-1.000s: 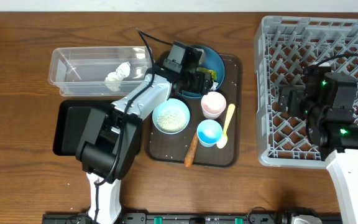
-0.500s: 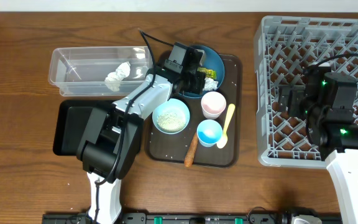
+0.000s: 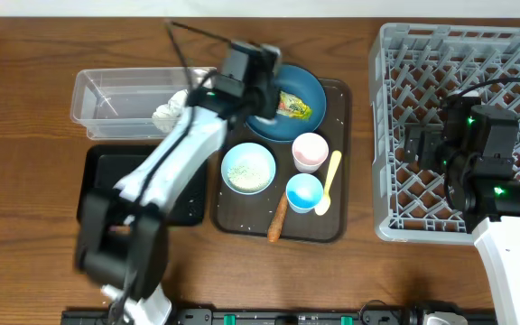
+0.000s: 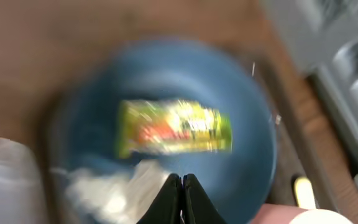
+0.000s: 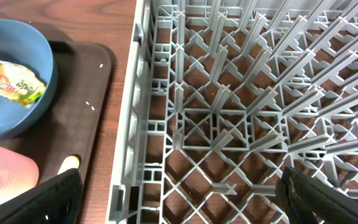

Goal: Sort waste into correct bins and load items into the dishwasher rack

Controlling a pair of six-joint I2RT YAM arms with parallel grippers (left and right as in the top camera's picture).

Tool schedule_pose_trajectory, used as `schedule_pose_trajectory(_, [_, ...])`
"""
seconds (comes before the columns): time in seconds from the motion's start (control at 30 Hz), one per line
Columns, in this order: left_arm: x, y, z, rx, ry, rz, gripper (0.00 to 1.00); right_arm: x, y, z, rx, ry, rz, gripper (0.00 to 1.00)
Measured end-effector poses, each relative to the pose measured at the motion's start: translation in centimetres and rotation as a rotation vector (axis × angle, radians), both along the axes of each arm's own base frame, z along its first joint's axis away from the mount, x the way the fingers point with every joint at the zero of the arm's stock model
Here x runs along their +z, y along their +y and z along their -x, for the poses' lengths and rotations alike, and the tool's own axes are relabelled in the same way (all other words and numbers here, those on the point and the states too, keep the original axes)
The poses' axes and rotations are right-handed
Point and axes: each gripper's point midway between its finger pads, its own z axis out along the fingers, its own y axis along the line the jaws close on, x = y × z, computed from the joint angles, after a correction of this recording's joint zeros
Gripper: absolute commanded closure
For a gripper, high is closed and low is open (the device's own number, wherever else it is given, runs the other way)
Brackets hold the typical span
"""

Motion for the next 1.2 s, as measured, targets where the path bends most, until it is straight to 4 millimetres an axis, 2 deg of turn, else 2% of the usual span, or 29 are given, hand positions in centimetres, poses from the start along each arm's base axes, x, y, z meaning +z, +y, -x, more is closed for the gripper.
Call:
schedule_pose_trajectory(0.03, [2.1,0.7,-0.1,0.010,-0.053,-0.008,0.94,0.0,0.0,0.0,-0.001,0.000,0.000,0.01])
schedule_pose_trajectory(0.1, [5.0,2.3,-0.1,0.041,-0.125,-0.033,0.94,0.0,0.0,0.0,0.000,0.000,0.000,0.01])
schedule_pose_trajectory(0.2, [6.8,5.3,-0.2,0.113,-0.168,-0.086,0.94,0.0,0.0,0.0,0.000,0.000,0.000,0.01])
schedule_pose_trajectory(0.43, [4.6,13.9,-1.7,0.303,-0.096,-0.201,0.94,0.0,0.0,0.0,0.000,0.000,0.000,0.01])
schedule_pose_trajectory(0.57, [3.8,17.4,-2.3,0.382,-0.075,-0.223,0.94,0.0,0.0,0.0,0.000,0.000,0.000,0.01])
schedule_pose_trajectory(0.6, [3.6,18.0,-2.3,0.394,-0.071,-0.226,0.92,0.0,0.0,0.0,0.000,0.000,0.000,0.01])
schedule_pose_trajectory(0.63, [3.4,18.4,-2.4,0.402,-0.065,-0.229,0.84,0.0,0.0,0.0,0.000,0.000,0.000,0.01])
schedule_pose_trajectory(0.67, [3.2,18.6,-2.5,0.401,-0.062,-0.236,0.65,0.0,0.0,0.0,0.000,0.000,0.000,0.01])
schedule_pose_trajectory(0.7, [3.0,18.7,-2.5,0.400,-0.057,-0.240,0.51,0.0,0.0,0.0,0.000,0.000,0.000,0.01])
schedule_pose_trajectory(0.77, [2.4,18.7,-2.6,0.400,-0.043,-0.236,0.37,0.0,0.0,0.0,0.000,0.000,0.000,0.01])
schedule_pose_trajectory(0.87, [2.1,18.0,-2.6,0.373,-0.034,-0.210,0.33,0.0,0.0,0.0,0.000,0.000,0.000,0.01])
schedule_pose_trajectory(0.97, [2.4,16.4,-2.8,0.317,-0.042,-0.148,0.32,0.0,0.0,0.0,0.000,0.000,0.000,0.01])
schedule_pose_trajectory(1.1, [3.1,13.3,-3.0,0.230,-0.070,-0.084,0.29,0.0,0.0,0.0,0.000,0.000,0.000,0.01])
schedule_pose_trajectory(1.2, [3.8,10.2,-2.9,0.150,-0.108,-0.062,0.26,0.0,0.0,0.0,0.000,0.000,0.000,0.01])
